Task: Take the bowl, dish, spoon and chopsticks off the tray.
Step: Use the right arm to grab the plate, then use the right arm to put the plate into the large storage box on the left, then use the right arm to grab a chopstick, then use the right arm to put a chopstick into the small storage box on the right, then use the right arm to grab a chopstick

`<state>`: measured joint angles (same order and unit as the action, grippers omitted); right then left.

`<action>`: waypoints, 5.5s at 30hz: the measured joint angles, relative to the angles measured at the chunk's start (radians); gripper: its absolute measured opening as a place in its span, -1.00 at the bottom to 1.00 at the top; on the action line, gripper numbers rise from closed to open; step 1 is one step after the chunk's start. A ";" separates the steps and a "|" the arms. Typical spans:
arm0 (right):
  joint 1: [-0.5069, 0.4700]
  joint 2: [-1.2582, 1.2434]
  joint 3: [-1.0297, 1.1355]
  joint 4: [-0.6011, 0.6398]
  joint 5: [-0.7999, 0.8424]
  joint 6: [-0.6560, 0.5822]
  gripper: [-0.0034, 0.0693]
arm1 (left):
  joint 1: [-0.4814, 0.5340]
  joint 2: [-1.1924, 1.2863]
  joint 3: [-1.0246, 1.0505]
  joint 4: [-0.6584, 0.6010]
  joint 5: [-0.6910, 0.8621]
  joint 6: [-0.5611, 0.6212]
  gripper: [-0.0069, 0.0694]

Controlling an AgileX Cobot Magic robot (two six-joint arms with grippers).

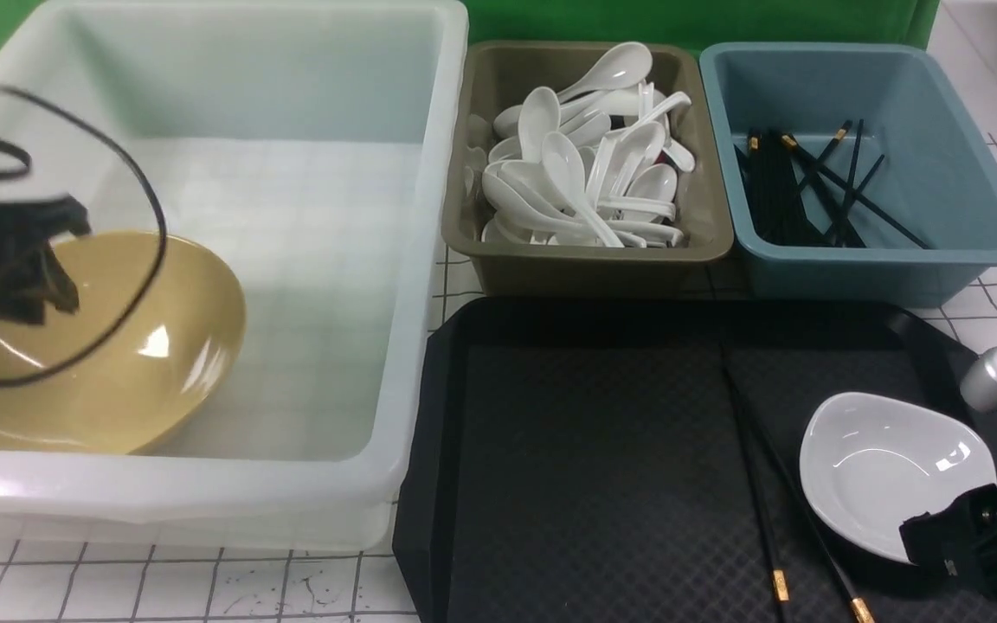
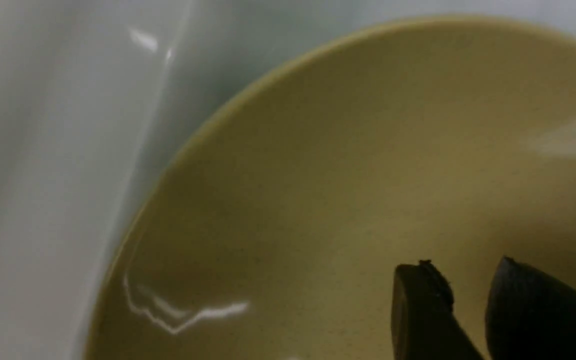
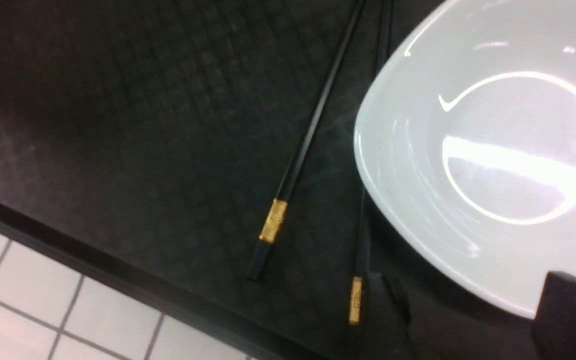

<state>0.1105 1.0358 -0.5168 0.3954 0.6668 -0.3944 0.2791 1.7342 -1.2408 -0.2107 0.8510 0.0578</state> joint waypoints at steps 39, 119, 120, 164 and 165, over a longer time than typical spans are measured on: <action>-0.188 0.280 -0.110 0.273 -0.122 -0.058 -0.68 | -0.268 -0.942 0.001 -0.154 -0.044 0.254 -0.73; 0.321 0.564 -0.292 -0.465 0.099 0.336 0.16 | -0.268 -1.310 0.791 -0.131 -0.106 0.206 -0.73; 0.321 0.565 -0.292 -0.461 0.078 0.337 0.11 | -0.268 -1.310 0.791 -0.131 -0.111 0.206 -0.73; 0.052 0.674 -0.804 -0.281 0.175 0.288 0.20 | -0.268 -1.310 0.847 -0.170 -0.273 0.213 -0.73; 0.071 0.654 -0.760 -0.284 0.255 0.287 0.21 | -0.268 -1.310 0.849 -0.178 -0.282 0.213 -0.73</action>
<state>0.1811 1.6902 -1.2763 0.1113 0.9214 -0.1077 0.0111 0.4243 -0.3922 -0.3887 0.5695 0.2712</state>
